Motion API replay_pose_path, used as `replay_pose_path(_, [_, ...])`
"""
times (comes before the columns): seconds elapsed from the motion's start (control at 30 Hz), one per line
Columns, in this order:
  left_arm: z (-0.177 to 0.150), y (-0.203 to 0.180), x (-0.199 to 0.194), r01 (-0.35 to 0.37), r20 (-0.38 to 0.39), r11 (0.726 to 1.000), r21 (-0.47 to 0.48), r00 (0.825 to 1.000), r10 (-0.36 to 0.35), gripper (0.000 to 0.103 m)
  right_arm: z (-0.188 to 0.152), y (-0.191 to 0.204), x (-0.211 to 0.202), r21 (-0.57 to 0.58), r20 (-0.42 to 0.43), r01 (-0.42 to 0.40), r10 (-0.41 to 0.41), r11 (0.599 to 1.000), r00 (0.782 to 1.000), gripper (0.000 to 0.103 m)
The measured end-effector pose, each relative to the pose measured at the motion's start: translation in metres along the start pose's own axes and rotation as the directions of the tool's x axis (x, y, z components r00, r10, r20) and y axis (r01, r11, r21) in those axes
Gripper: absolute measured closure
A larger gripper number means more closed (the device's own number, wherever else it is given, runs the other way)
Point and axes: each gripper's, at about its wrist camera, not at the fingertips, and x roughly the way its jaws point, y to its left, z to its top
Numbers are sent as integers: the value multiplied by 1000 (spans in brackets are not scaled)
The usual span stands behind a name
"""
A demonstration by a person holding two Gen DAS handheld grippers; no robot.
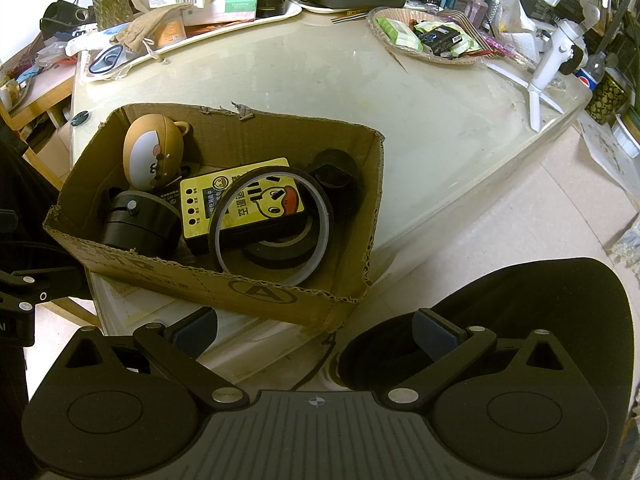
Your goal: Organize rigid objects
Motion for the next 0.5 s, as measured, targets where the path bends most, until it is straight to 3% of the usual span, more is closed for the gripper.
replay_pose_path(0.5, [2, 2, -3, 10, 21, 1000, -14, 1000, -10, 0, 0, 0, 0, 1, 0, 0, 0, 1000, 1000, 0])
